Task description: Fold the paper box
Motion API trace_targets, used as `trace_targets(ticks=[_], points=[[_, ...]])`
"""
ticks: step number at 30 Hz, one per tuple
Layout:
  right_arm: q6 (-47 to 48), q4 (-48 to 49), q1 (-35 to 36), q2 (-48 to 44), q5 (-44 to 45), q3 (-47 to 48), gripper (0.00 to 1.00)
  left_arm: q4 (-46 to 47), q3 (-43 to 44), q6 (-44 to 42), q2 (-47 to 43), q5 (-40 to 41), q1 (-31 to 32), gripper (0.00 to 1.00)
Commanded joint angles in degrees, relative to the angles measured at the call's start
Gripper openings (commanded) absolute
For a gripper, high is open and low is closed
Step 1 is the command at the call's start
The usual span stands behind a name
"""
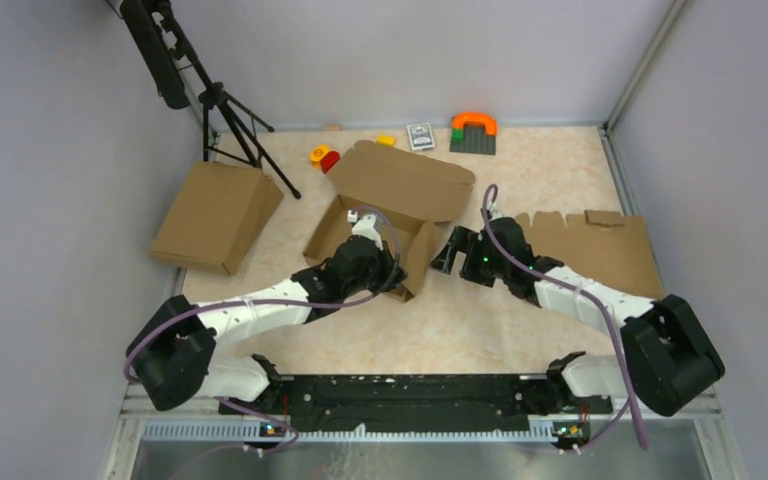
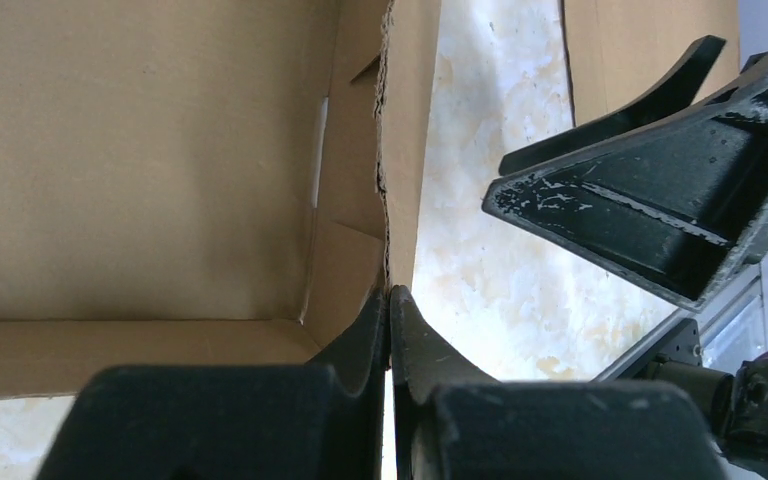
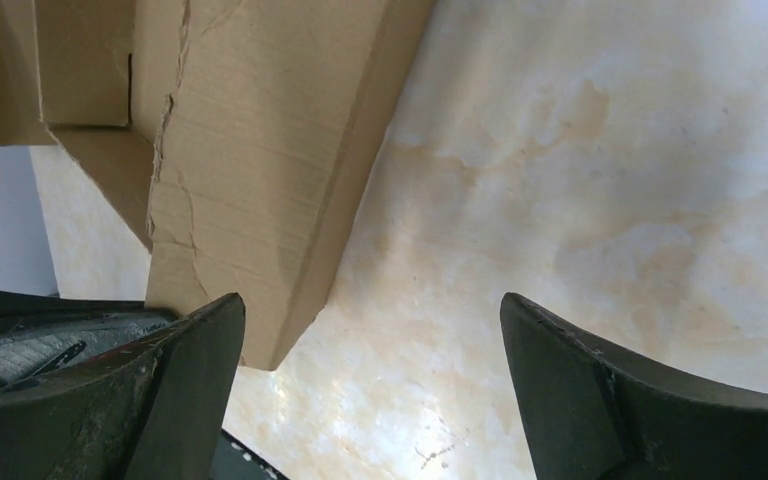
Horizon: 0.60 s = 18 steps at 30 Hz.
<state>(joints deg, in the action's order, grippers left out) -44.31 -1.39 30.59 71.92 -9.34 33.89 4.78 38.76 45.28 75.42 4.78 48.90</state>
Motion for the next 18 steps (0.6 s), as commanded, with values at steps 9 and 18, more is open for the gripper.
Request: trace_targets(ticks=[9, 18], points=[[-0.34, 0.20, 4.39, 11.54, 4.20, 12.36, 0.97, 4.88, -3.80, 2.16, -1.43, -6.99, -5.91, 0.00], [-0.53, -6.29, 5.60, 20.34, 6.98, 19.14, 0.81, 4.95, -5.31, 3.32, 1.91, -8.08, -8.93, 0.00]])
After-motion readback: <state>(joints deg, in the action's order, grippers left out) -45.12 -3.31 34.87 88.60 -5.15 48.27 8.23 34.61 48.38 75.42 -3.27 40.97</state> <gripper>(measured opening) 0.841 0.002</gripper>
